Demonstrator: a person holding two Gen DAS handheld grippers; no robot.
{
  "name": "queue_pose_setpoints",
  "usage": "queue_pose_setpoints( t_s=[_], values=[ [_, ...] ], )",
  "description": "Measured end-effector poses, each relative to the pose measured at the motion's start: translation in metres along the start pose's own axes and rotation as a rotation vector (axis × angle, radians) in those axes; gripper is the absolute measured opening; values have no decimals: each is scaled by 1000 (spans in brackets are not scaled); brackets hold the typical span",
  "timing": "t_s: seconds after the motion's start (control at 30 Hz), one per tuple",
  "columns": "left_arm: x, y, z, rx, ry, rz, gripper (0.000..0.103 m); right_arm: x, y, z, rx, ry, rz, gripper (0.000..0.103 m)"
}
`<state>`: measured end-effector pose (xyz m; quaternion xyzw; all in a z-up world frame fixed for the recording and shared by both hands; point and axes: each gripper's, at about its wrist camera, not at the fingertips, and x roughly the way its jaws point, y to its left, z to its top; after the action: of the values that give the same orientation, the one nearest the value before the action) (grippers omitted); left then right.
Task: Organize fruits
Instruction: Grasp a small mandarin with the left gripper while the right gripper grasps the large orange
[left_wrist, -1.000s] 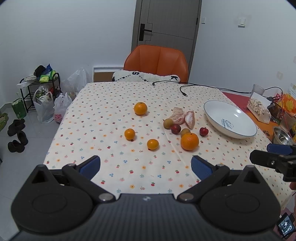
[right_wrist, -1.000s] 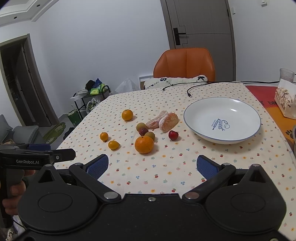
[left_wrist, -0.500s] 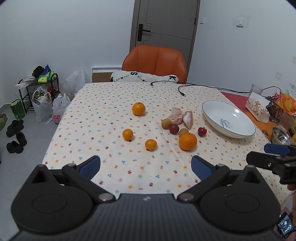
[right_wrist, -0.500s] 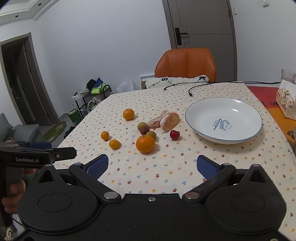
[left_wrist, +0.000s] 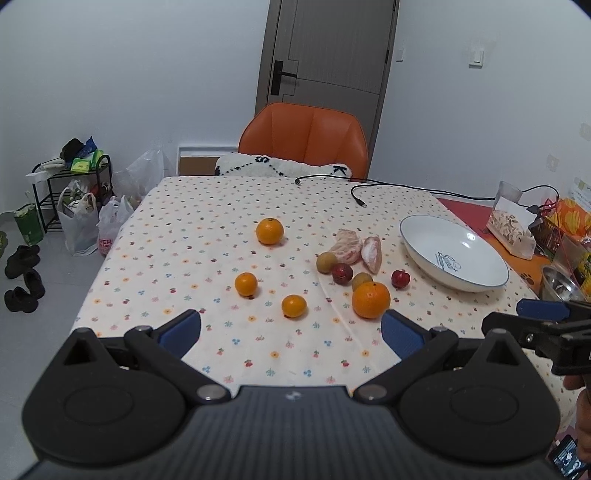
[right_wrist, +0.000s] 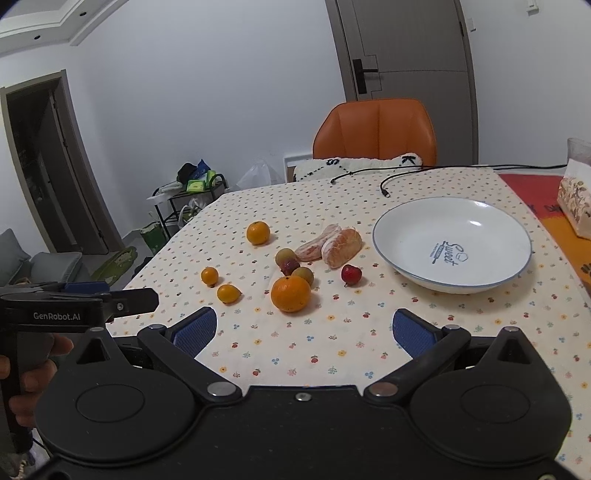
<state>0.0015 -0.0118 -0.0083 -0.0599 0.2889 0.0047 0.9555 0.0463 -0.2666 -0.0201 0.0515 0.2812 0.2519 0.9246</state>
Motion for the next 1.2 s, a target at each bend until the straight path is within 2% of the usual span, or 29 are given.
queue_pose_setpoints(
  t_s=[0.2, 0.33, 0.5, 0.57, 0.67, 0.83, 0.97, 1.2],
  values=[
    [16, 1, -2, -6, 0, -16, 101, 16, -5, -3, 23, 4, 12, 103],
    [25, -2, -2, 9, -9, -11, 95, 26, -8, -3, 33, 0, 31, 101],
    [37, -2, -1, 14, -17, -15, 87, 38, -11, -1, 33, -5, 37, 90],
    [43, -2, 0, 14, -12, -17, 78, 44, -12, 0, 37, 2, 41, 85],
    [53, 0, 1, 5, 4, -24, 70, 53, -13, 1, 43, 14, 54, 80],
    [70, 5, 2, -12, 20, -26, 68, 72, -11, 5, 49, 38, 60, 77],
    [85, 8, 3, -20, 46, -26, 61, 87, -6, 8, 37, 57, 66, 75],
    [107, 7, 2, -14, 82, -8, 60, 104, -7, 9, 51, 88, 84, 72]
  ],
)
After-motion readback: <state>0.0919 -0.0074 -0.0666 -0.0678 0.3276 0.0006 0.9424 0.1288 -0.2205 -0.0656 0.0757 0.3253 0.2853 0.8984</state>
